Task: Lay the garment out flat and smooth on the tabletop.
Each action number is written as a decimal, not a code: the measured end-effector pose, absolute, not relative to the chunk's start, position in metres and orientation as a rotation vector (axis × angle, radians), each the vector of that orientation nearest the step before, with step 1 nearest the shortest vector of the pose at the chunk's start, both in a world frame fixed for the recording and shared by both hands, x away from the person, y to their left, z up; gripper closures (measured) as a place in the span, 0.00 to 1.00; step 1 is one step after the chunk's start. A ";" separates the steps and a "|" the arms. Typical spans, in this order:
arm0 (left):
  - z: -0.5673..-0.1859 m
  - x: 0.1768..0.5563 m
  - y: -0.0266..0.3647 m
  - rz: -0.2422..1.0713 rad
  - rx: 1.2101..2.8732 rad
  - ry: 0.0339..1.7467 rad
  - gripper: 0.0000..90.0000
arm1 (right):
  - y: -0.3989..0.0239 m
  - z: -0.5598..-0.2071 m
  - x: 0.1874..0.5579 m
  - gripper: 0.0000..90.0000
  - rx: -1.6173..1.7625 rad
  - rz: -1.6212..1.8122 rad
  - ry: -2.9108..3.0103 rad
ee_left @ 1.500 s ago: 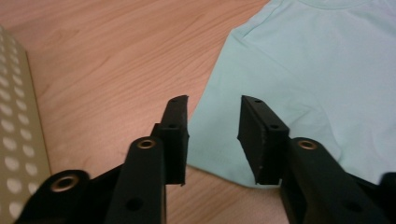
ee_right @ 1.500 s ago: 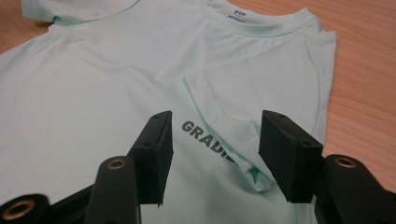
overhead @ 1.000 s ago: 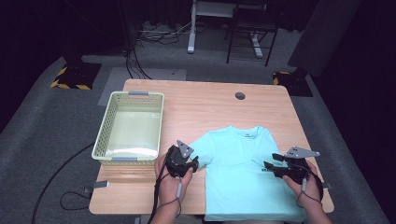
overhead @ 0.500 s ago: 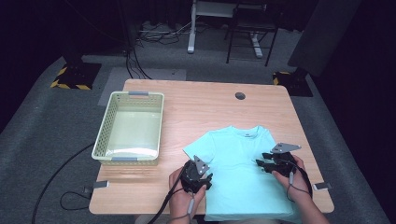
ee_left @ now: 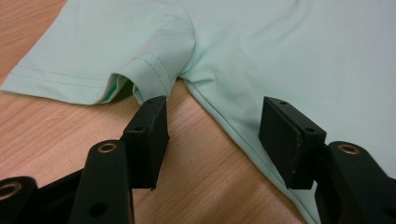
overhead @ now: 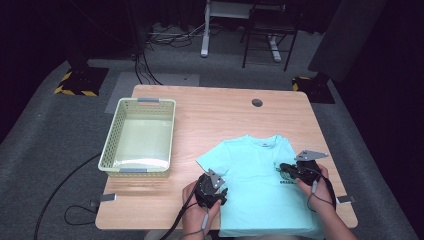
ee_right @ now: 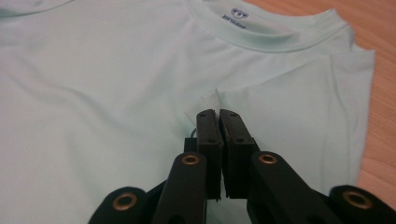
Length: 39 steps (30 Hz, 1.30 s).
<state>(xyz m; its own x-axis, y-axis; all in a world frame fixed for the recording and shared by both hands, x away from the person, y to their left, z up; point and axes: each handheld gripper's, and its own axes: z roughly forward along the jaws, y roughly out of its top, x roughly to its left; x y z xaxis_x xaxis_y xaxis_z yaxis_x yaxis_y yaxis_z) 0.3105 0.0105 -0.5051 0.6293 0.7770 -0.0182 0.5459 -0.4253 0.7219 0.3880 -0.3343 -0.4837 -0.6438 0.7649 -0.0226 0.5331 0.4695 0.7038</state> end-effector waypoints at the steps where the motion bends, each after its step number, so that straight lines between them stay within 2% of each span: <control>1: -0.506 0.310 0.011 0.423 2.127 1.025 0.47 | -0.336 -0.481 0.388 0.98 1.098 0.972 2.380; 13: -0.508 0.311 0.019 0.424 2.119 1.014 0.47 | -0.367 -0.453 0.389 0.98 1.133 1.002 2.277; 19: -0.508 0.311 0.022 0.428 2.111 1.026 0.47 | -0.409 -0.437 0.394 0.98 1.239 0.971 2.136; 20: -0.508 0.311 0.022 0.427 2.111 1.027 0.47 | -0.418 -0.436 0.394 0.97 1.276 0.928 2.093; 23: -0.505 0.310 0.021 0.418 2.119 1.042 0.47 | -0.436 -0.432 0.388 0.71 1.376 0.861 1.956; 25: -0.503 0.310 0.019 0.427 2.122 1.030 0.48 | -0.439 -0.431 0.381 0.63 1.380 0.876 1.933; 34: -0.492 0.307 0.010 0.418 2.107 0.976 0.46 | -0.429 -0.431 0.359 0.53 1.307 1.028 2.048; 39: -0.490 0.304 -0.001 0.394 2.132 0.935 0.45 | -0.416 -0.443 0.344 0.50 1.223 1.025 2.189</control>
